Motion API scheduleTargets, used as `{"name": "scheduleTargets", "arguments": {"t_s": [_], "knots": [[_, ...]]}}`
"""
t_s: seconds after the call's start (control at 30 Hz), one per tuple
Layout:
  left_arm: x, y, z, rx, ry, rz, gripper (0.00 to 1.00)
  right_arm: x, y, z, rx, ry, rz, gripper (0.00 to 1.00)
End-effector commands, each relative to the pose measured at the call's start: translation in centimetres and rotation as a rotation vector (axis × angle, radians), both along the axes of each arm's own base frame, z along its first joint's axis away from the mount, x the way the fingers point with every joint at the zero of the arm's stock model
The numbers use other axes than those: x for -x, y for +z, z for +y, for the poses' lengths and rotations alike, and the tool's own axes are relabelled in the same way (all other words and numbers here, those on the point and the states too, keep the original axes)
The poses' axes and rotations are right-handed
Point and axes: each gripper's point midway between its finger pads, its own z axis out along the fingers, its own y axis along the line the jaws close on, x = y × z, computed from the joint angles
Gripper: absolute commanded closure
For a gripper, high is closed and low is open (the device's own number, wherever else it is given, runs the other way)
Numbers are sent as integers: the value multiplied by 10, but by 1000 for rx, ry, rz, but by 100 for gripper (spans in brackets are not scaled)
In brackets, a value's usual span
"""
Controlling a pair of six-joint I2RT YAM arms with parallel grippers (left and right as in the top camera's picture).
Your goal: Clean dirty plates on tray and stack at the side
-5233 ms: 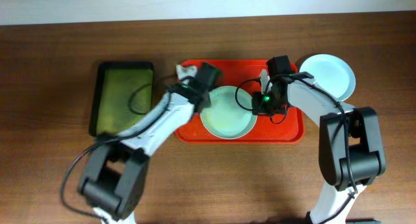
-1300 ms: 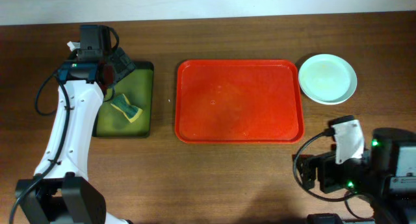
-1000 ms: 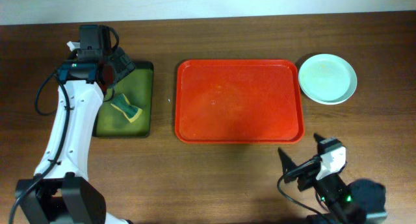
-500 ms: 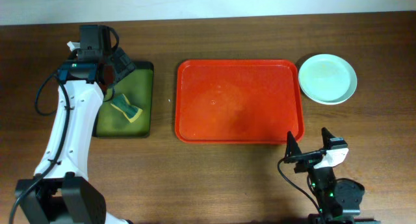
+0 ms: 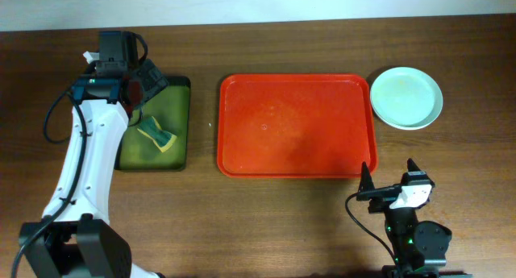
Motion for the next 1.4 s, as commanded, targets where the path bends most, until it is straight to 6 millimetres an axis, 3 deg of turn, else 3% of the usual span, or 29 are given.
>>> {"name": "scheduleTargets", "arguments": {"t_s": [0.0, 0.5, 0.57, 0.67, 0.77, 0.83, 0.9, 1.0, 1.07, 1.13, 1.2, 1.27, 1.37], "knots": [[0, -2, 2, -3, 1, 8, 1, 0, -4, -1, 88, -4, 3, 1], [0, -2, 2, -3, 1, 8, 1, 0, -2, 0, 85, 3, -4, 2], [3, 3, 14, -59, 38, 0, 1, 0, -2, 0, 85, 3, -4, 2], [41, 28, 22, -91, 63, -19, 1, 0, -2, 0, 85, 3, -4, 2], [85, 27, 23, -120, 41, -162, 1, 0, -2, 0, 85, 3, -4, 2], [133, 19, 24, -155, 21, -274, 1, 0, -2, 0, 85, 3, -4, 2], [189, 21, 40, -230, 103, -380, 1, 0, -2, 0, 85, 3, -4, 2], [253, 60, 38, -314, 46, -625, 1, 0, -2, 0, 85, 3, -4, 2], [255, 55, 24, -351, -89, -632, 1, 0, -2, 0, 85, 3, -4, 2], [249, 49, 20, -336, -111, -648, 1, 0, -2, 0, 85, 3, -4, 2], [237, 66, 16, -354, -122, -772, 1, 0, -2, 0, 85, 3, -4, 2], [222, 84, -10, -440, -302, -956, 1, 0, -2, 0, 85, 3, -4, 2], [208, 84, -32, -434, -406, -1119, 1, 0, -2, 0, 85, 3, -3, 2]]}}
